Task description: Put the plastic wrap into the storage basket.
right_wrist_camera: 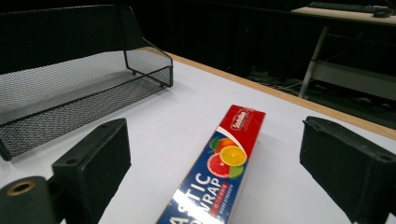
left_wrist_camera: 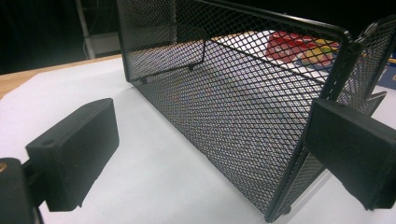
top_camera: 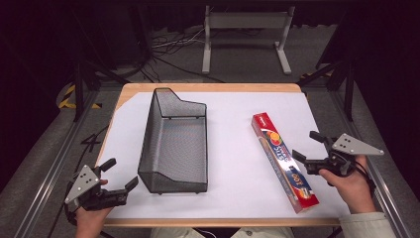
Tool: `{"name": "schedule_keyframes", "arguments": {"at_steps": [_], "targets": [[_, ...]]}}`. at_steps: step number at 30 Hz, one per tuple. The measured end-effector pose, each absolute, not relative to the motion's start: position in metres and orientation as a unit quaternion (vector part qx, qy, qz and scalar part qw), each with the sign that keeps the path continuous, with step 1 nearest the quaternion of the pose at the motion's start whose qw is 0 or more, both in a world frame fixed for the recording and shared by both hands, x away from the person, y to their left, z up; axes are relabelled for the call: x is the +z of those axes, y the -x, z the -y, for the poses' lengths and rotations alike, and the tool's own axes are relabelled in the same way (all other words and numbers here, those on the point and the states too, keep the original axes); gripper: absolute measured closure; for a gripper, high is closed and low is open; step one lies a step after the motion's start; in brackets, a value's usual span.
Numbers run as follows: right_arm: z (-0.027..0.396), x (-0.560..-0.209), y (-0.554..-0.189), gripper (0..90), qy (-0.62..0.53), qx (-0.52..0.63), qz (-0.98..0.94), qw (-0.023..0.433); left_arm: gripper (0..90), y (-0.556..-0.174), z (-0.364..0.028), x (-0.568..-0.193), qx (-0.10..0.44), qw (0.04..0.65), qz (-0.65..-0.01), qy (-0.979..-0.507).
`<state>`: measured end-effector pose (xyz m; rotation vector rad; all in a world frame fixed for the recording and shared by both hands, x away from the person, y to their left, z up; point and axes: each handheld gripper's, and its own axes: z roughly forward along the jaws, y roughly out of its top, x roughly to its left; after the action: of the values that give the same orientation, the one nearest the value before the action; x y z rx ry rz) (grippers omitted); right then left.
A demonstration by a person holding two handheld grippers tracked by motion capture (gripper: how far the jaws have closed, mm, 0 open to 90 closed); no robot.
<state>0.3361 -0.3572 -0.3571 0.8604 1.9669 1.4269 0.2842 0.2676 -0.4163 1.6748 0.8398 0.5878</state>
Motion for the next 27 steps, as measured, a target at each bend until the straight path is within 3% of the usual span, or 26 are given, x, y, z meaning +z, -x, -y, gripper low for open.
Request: {"name": "schedule_keyframes", "arguments": {"at_steps": [12,23,27], "targets": [[0.329,-0.347,-0.353,6.0,-0.312,0.524,-0.746,0.267,4.1,-0.284,-0.266,-0.416,0.254,0.551,-0.352,-0.713],[0.318,-0.366,-0.372,5.2,-0.373,0.455,-0.768,0.254,4.1,-0.283,-0.265,-0.416,0.255,0.55,-0.351,-0.714],[0.315,-0.375,-0.379,4.9,-0.399,0.433,-0.775,0.229,4.1,-0.283,-0.265,-0.416,0.255,0.549,-0.351,-0.714]]}}
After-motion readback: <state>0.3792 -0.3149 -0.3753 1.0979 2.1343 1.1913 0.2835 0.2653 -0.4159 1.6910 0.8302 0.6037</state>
